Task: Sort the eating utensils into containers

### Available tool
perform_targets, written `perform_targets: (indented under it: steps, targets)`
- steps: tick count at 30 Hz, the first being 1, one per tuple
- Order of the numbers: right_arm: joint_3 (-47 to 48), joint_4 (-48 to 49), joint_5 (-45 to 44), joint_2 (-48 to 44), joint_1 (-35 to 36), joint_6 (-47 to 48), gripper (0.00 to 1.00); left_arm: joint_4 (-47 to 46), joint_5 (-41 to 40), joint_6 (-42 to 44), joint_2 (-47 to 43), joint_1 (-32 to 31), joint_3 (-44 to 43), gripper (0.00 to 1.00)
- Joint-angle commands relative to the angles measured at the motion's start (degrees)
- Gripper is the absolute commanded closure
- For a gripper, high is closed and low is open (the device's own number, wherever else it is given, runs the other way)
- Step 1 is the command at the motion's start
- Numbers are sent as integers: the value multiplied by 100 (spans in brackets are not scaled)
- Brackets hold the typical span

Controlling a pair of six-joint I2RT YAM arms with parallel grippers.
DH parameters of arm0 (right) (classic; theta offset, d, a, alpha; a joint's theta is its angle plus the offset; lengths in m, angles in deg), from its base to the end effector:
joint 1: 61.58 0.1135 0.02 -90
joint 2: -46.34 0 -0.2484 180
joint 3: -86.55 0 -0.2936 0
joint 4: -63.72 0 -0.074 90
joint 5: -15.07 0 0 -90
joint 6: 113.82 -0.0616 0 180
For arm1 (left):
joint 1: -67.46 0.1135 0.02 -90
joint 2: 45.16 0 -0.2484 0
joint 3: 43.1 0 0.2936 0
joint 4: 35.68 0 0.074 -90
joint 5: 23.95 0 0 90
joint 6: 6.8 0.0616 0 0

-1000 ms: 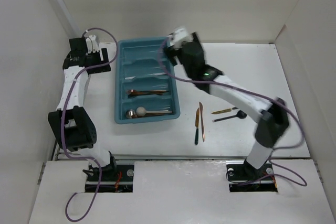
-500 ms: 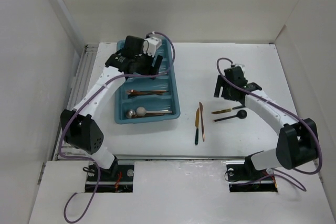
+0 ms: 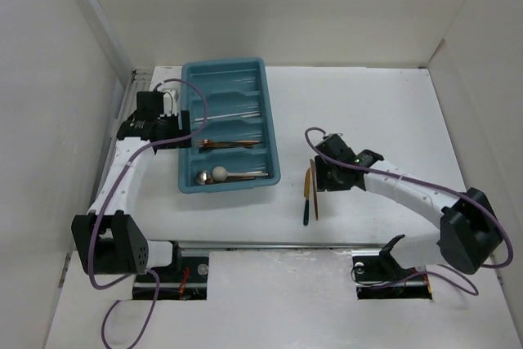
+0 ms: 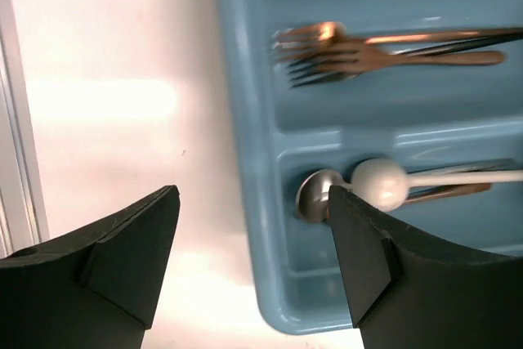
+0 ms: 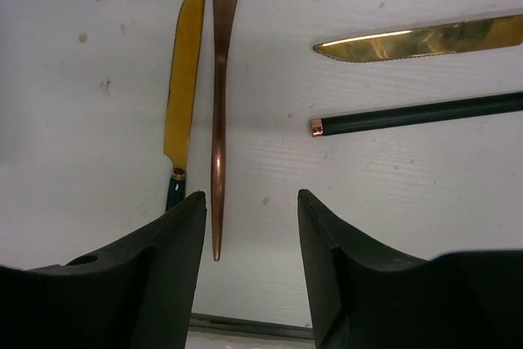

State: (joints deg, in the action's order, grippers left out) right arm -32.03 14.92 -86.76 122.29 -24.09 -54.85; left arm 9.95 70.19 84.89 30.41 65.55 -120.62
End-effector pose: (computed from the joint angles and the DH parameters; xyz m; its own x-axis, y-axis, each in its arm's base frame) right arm 0.2490 0.1751 0.1608 -0.8770 -0.0368 -0.4791 -0.0824 0.9938 0.0744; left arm 0.3491 -0.0161 0.2705 -0.6874 0.0524 -0.7244 0.1057 0.9940 -0.0285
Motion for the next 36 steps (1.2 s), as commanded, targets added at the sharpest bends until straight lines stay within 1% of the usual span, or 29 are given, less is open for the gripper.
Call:
perform_targets:
  steps: [1,4,8,11,12,13,14,16,17,18,19,21,23,24,25,27,29,30,33,34,36]
  targets:
    - [109,-78,-56,192,91,139,46,-211,-1,-336,-253,173,420,30]
    - [109,237,216,377,91,264,46,-282,-1,-389,-306,287,578,30]
    - [109,414,349,789,91,483,46,-448,78,-389,-245,393,816,30]
    - [388,414,349,1018,-75,606,43,-519,148,-389,-140,393,817,30]
    - [468,414,349,1132,-241,667,43,-519,148,-450,-78,393,747,30]
    - [547,336,531,1186,-469,668,43,-519,96,-451,-78,393,668,30]
    - [705,161,533,1186,-1002,607,39,-519,96,-451,-17,393,589,30]
    - [838,-68,533,1335,-1567,240,33,-659,34,-390,-16,393,378,30]
    - [838,-121,533,1335,-2066,89,30,-747,34,-250,45,393,308,30]
    - [838,-122,533,1335,-2271,-60,23,-835,34,-179,106,393,237,30]
    - [777,-122,533,1257,-2447,-357,20,-888,34,-109,107,324,71,30]
    - [838,-252,367,1187,-2650,-649,17,-941,-36,-3,238,244,-114,30]
    - [934,-428,209,1029,-2730,-931,17,-1090,235,304,309,-1,-334,30]
    - [1013,-525,-10,958,-2730,-932,14,-1152,489,444,414,-115,-430,31]
    - [1223,-848,-168,836,-2730,-932,7,-1152,630,742,615,-369,-710,31]
    - [1417,-1245,-554,695,-2905,-1133,1,-1022,816,833,897,-572,-1132,31]
    - [1296,-1431,-618,415,-3256,-1299,1,-750,816,780,1256,-705,-1598,31]
    - [1182,-1431,-618,334,-3353,-1379,1,-748,816,728,1311,-705,-1653,31]
    - [681,-1431,-618,210,-3722,-1773,1,-800,816,666,1154,-836,-1461,31]
    - [567,-1431,-479,210,-3801,-1845,1,-801,816,605,1092,-915,-1408,31]
    - [233,-1029,-294,332,-3916,-1846,1,-801,816,551,943,-968,-1337,31]
